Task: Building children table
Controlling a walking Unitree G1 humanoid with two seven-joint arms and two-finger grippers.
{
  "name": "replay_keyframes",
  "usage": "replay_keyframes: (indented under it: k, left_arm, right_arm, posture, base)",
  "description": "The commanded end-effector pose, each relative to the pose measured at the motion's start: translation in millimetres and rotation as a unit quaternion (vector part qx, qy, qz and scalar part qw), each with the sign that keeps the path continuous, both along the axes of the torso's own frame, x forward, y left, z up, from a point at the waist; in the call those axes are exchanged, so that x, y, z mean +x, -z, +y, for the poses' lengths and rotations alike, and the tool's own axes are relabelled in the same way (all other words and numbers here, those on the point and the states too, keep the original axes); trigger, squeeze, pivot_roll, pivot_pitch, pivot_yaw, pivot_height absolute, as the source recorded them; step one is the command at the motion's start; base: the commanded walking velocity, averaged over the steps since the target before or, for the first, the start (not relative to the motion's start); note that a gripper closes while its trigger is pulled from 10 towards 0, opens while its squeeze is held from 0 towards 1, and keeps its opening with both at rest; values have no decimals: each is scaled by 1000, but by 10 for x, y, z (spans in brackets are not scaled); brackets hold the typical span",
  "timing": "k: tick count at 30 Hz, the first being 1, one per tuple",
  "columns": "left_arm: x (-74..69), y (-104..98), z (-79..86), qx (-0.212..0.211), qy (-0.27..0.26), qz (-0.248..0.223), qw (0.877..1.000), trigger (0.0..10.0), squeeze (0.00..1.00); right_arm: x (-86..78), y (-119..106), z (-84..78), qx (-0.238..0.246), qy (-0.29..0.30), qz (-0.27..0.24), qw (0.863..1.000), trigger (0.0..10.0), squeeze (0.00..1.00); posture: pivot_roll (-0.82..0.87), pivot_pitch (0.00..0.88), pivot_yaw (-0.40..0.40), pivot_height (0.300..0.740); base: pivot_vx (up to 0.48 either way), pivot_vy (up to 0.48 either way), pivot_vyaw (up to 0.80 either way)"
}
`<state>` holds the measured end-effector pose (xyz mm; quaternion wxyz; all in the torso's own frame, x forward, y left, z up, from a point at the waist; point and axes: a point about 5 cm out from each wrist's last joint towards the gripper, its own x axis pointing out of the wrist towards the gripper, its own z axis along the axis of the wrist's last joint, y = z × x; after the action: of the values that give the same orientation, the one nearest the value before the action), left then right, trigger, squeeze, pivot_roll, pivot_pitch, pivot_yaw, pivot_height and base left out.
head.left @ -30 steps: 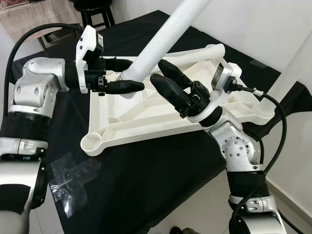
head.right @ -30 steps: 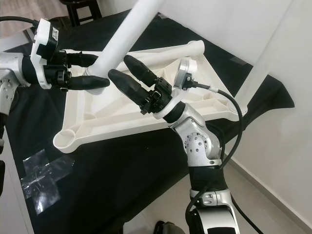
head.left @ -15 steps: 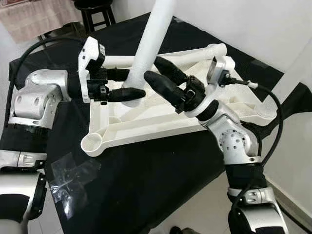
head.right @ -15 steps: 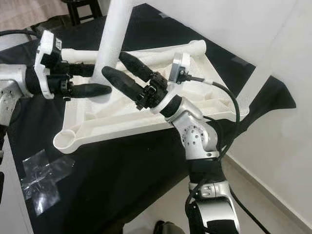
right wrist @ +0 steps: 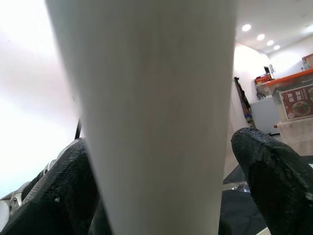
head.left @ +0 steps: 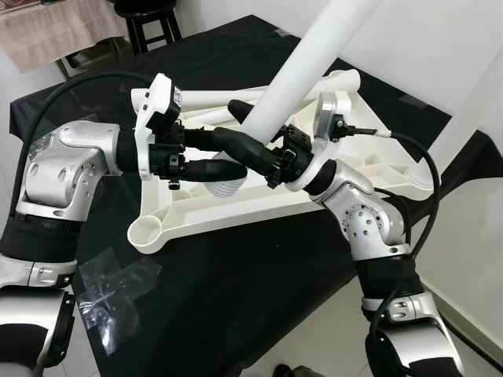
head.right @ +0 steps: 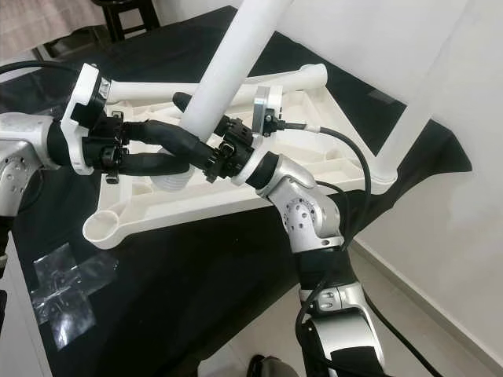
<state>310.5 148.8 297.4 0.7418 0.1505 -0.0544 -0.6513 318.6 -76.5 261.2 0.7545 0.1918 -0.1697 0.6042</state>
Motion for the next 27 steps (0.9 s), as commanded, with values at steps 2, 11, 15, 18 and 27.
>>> replay_keyframes:
  k: [2,11,15,18,27]
  left_arm:
    - [-51,30,5,18,12,4,1000,0,0]
    - [-112,125,-18,43,24,19,999,0,0]
    - [-102,104,-5,40,16,16,999,0,0]
    - [-95,96,1,39,12,14,999,0,0]
    - [46,-88,101,-21,-74,-17,997,10000,1000]
  right_arm:
    - [-9,2,41,-6,-12,-3,1000,9647,0]
    - [-30,-38,37,5,-31,-8,999,0,0]
    - [-52,-25,39,0,-38,-10,999,0,0]
    - [-57,-21,40,-1,-40,-11,999,0,0]
    - [84,-33,-2,3,37,-4,999,0,0]
  posture:
    - [129,157,-54,740]
    - [122,158,-54,740]
    - [123,158,-55,740]
    - [122,158,-55,740]
    - [121,158,-54,740]
  base:
    - [0,0,0]
    - [0,0,0]
    - [0,0,0]
    - [0,0,0]
    - [0,0,0]
